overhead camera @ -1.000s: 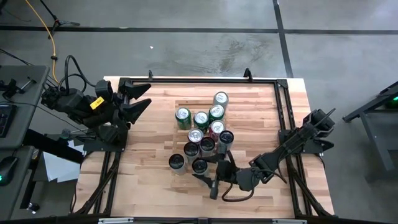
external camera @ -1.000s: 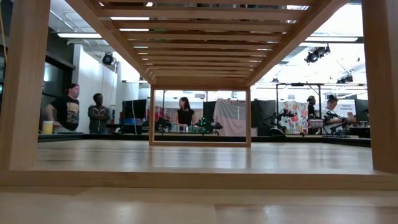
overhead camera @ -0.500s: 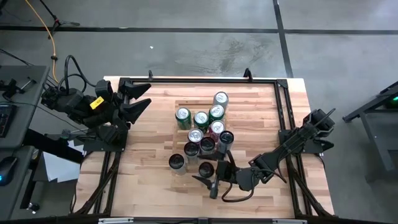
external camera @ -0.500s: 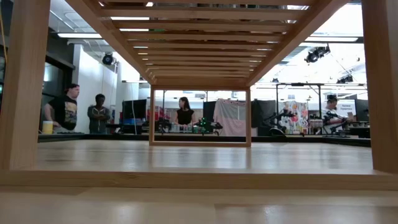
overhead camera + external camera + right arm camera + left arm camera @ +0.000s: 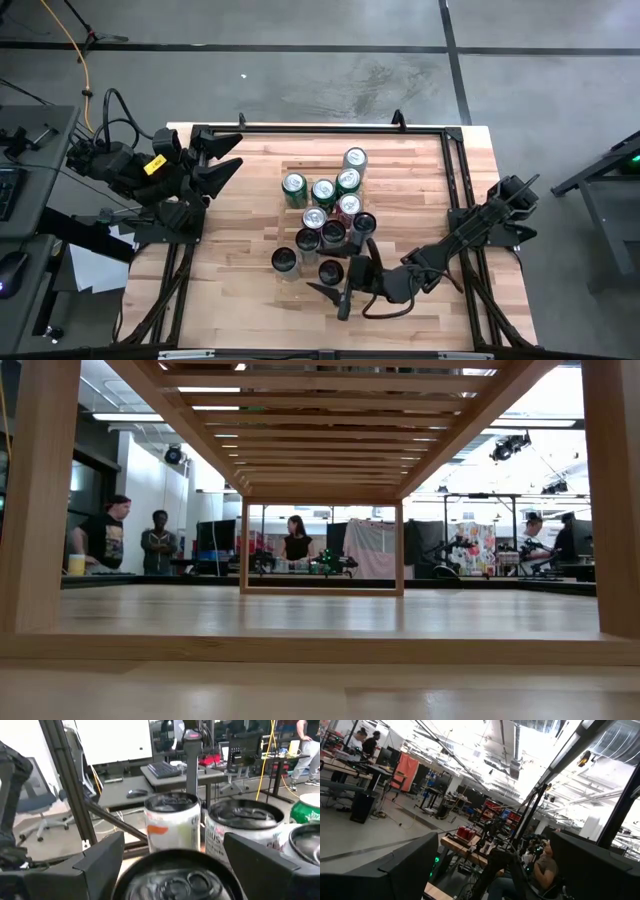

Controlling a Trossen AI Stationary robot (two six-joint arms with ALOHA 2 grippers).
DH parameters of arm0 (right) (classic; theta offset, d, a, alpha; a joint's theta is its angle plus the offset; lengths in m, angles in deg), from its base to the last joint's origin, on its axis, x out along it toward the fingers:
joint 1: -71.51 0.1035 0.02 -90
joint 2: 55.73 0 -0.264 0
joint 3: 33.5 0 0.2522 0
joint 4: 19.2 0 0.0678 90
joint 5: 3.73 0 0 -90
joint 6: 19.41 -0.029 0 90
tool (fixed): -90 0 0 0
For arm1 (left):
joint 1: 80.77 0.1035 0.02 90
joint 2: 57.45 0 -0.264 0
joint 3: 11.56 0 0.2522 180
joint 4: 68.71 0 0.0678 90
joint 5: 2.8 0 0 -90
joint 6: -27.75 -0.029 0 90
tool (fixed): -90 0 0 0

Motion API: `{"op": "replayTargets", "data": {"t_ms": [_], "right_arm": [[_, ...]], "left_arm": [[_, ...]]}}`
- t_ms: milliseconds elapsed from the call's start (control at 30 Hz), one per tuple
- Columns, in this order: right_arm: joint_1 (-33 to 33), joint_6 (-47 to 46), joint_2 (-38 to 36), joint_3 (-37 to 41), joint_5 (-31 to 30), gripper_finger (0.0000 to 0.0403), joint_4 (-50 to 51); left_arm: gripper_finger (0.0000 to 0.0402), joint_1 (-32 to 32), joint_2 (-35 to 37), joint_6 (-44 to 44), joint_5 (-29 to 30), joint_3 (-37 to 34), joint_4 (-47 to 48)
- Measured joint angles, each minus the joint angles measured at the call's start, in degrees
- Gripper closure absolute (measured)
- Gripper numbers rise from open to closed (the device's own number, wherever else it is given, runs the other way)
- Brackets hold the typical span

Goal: Place canned beverage on shelf
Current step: Put the white yellow soda can on the shelf aligned with the other white yellow soda can

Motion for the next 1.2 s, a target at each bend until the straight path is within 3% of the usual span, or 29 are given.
{"op": "replayTargets", "data": {"t_ms": [500, 767, 933, 1067, 1200], "right_arm": [[1.64, 15.25, -0.78, 0.0, 0.17, 0.0075, -14.69], [2.18, 18.21, -5.8, 0.01, 0.16, 0.0075, -15.1], [5.77, 21.33, -12.03, 0.0, -2.33, 0.0087, -12.96], [10.04, 15.55, -16.58, 0.0, -7.21, 0.0127, -2.69], [13.77, -1.94, -18.14, 0.0, -8.1, 0.0207, 13.2]], "left_arm": [[0.0025, 0.01, 0.0, 0.0, 0.0, 0.01, 0.03], [0.0025, -0.01, 0.0, -0.54, -0.02, -0.01, -0.17], [0.0025, -0.01, 0.0, -0.57, -0.02, -0.01, -0.17], [0.0025, 0.01, 0.0, -0.59, -0.02, -0.01, -0.15], [0.0025, -0.01, 0.0, -0.59, -0.02, -0.01, -0.15]]}}
